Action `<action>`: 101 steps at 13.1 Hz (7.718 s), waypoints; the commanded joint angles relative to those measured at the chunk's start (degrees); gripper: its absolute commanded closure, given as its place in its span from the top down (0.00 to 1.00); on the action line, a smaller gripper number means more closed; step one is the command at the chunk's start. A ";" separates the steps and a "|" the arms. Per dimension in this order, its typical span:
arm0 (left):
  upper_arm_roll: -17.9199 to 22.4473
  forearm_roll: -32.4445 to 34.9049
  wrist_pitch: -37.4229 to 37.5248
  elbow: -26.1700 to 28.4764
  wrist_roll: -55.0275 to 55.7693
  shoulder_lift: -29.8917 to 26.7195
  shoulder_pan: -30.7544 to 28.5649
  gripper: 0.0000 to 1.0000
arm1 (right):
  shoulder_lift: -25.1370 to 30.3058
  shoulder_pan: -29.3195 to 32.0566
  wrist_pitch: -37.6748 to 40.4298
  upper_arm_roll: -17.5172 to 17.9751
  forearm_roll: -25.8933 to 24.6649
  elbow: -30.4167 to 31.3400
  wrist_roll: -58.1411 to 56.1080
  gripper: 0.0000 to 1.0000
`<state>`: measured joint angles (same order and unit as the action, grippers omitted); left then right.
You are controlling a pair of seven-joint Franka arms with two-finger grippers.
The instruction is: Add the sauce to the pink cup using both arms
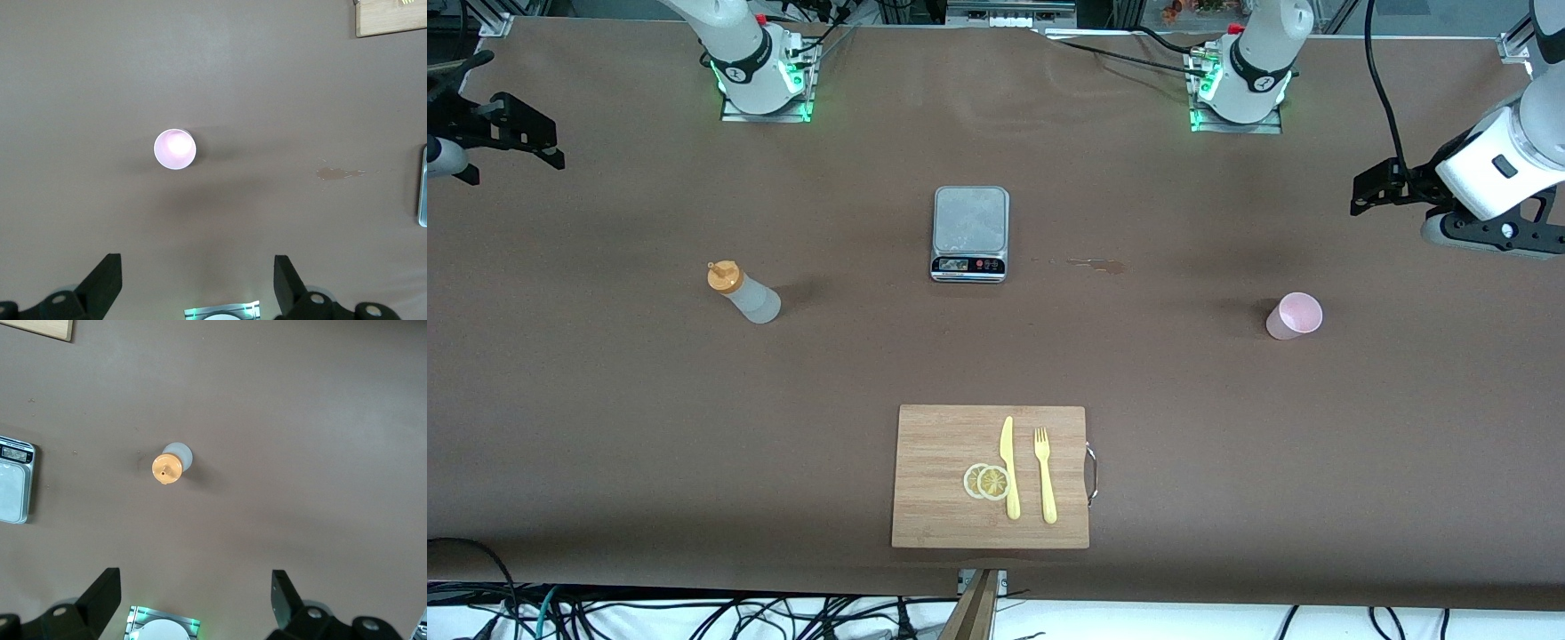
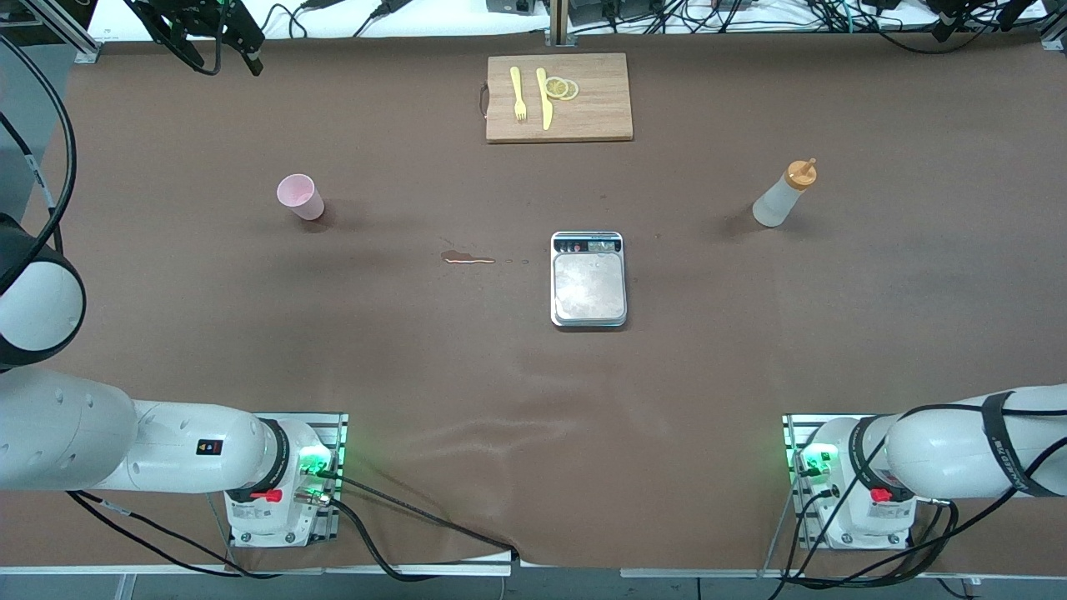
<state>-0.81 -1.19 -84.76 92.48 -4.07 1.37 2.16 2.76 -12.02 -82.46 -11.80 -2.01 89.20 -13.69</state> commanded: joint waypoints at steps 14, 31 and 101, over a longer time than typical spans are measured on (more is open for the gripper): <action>0.55 1.01 0.92 -3.62 -0.33 4.33 -0.83 1.00 | -0.12 0.24 0.98 -0.33 0.96 -0.96 -0.11 1.00; 0.73 1.19 -31.84 13.15 -11.75 20.34 -9.37 1.00 | -0.38 0.15 0.89 -0.24 0.96 -1.14 -0.19 1.00; 1.42 -8.91 -46.30 9.50 45.11 23.25 48.91 1.00 | -4.16 -3.19 -3.50 -1.20 2.27 -0.70 -3.80 1.00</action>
<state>-0.51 -8.83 -133.00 105.10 40.46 25.64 50.86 -1.65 -15.64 -86.23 -12.32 -1.06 89.16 -16.70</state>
